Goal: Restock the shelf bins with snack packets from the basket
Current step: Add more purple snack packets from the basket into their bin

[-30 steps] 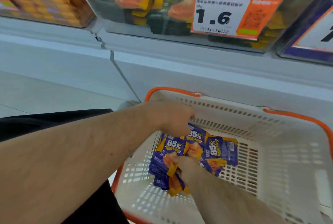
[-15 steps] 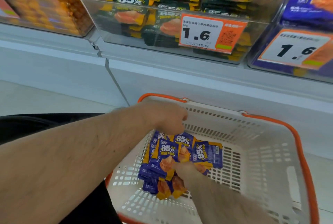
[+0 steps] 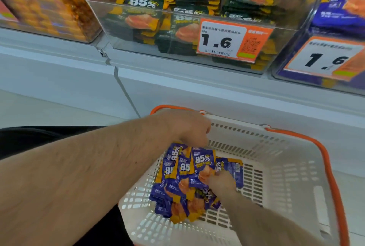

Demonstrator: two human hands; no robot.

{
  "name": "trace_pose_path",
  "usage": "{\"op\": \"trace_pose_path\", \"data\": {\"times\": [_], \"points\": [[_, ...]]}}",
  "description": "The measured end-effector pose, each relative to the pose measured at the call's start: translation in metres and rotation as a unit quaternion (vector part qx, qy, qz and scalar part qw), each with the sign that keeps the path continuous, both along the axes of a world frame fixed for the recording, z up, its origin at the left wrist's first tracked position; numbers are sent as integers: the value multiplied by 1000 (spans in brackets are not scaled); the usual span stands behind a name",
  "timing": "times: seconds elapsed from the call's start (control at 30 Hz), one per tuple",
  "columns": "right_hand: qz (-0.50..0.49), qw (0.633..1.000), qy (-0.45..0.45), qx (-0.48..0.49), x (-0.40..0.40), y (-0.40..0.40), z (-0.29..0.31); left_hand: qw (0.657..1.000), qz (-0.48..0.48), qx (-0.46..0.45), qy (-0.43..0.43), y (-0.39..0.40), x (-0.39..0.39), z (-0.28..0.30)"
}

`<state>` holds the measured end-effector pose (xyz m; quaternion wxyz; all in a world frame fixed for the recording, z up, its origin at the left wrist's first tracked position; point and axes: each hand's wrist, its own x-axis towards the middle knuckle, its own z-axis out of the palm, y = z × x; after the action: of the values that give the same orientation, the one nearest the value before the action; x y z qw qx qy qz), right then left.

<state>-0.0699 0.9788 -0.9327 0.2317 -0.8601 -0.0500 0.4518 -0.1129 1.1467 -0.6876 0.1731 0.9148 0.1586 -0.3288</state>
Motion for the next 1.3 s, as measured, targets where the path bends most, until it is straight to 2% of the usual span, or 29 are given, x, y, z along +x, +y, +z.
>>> {"op": "trace_pose_path", "data": {"times": [0.2, 0.37, 0.43, 0.53, 0.57, 0.63, 0.7, 0.8, 0.87, 1.03, 1.07, 1.1, 1.17, 1.23, 1.3], "points": [[-47, 989, 16, 137, 57, -14, 91, 1000, 20, 5, -14, -18, 10, 13], [-31, 974, 9, 226, 76, -29, 179, 989, 133, -35, -58, -24, 13, 10], [-34, 963, 2, 268, 81, -36, 205, 966, 212, -114, -92, -29, 13, 10], [-30, 953, 3, 302, 83, -47, 235, 894, 312, -279, -159, -45, 15, 16], [-28, 952, -7, 304, 83, -49, 241, 875, 323, -302, -197, -50, 16, 19], [-11, 952, -83, 294, 83, -54, 249, 856, 329, -296, -269, -58, 18, 29], [71, 935, -233, 257, 80, -61, 261, 843, 326, -283, -321, -65, 20, 43], [194, 848, -432, 236, 71, -67, 281, 817, 319, -301, -375, -73, 26, 65], [178, 811, -498, 252, 69, -67, 294, 797, 316, -315, -407, -78, 32, 82], [79, 770, -558, 299, 86, -69, 323, 730, 323, -340, -497, -100, 61, 118], [61, 756, -574, 308, 93, -72, 329, 711, 315, -328, -536, -103, 67, 122], [43, 737, -596, 315, 101, -75, 335, 702, 294, -280, -586, -105, 73, 123], [16, 700, -644, 309, 122, -83, 348, 697, 216, -106, -676, -101, 86, 121], [0, 674, -684, 279, 149, -87, 366, 713, 163, 36, -681, -92, 99, 114], [-16, 683, -697, 215, 177, -88, 384, 756, 162, 92, -628, -84, 110, 106]]}}
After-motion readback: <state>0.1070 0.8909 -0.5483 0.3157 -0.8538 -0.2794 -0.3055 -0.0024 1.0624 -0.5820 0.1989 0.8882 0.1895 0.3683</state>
